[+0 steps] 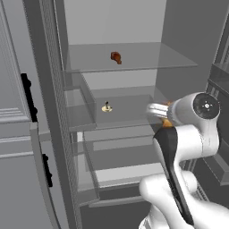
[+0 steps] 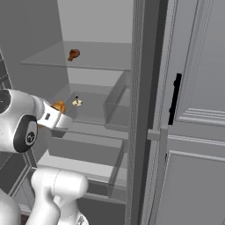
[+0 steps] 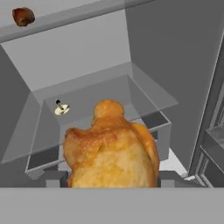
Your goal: Place one mushroom and one chicken drumstick in each tupperware on the nearby counter, to pack two identical lunches.
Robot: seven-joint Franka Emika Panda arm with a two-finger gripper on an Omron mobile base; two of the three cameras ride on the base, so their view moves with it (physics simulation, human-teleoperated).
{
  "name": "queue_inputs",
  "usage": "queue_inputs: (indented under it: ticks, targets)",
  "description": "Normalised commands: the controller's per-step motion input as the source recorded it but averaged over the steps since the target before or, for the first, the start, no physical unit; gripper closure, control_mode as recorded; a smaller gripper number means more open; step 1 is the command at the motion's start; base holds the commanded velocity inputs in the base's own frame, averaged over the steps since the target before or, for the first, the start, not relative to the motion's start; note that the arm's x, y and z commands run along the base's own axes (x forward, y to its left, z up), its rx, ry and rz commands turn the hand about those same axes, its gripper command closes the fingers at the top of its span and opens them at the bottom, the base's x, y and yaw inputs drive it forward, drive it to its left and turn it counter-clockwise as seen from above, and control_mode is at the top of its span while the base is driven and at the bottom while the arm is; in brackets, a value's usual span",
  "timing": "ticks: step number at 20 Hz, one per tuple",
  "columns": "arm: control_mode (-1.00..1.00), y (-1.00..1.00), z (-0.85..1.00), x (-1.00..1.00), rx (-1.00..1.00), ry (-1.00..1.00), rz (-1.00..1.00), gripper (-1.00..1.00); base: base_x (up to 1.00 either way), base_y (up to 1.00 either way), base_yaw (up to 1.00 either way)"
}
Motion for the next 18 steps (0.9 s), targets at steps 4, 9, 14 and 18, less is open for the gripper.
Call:
queue_inputs:
  ticks: [4, 9, 14, 18]
  targets:
    - [-1.0, -0.02, 0.02, -0.81, 0.0, 0.0, 0.0, 1.0, 0.0, 0.0, 0.0]
    - [-1.0, 0.0, 0.0, -0.62, 0.0, 0.0, 0.0, 1.0, 0.0, 0.0, 0.0]
    - [-1.0, 0.0, 0.0, -0.5, 0.0, 0.02, 0.02, 1.0, 0.0, 0.0, 0.0]
    - [-1.0, 0.06, 0.0, -0.2, 0.0, 0.07, 0.0, 1.0, 0.0, 0.0, 0.0]
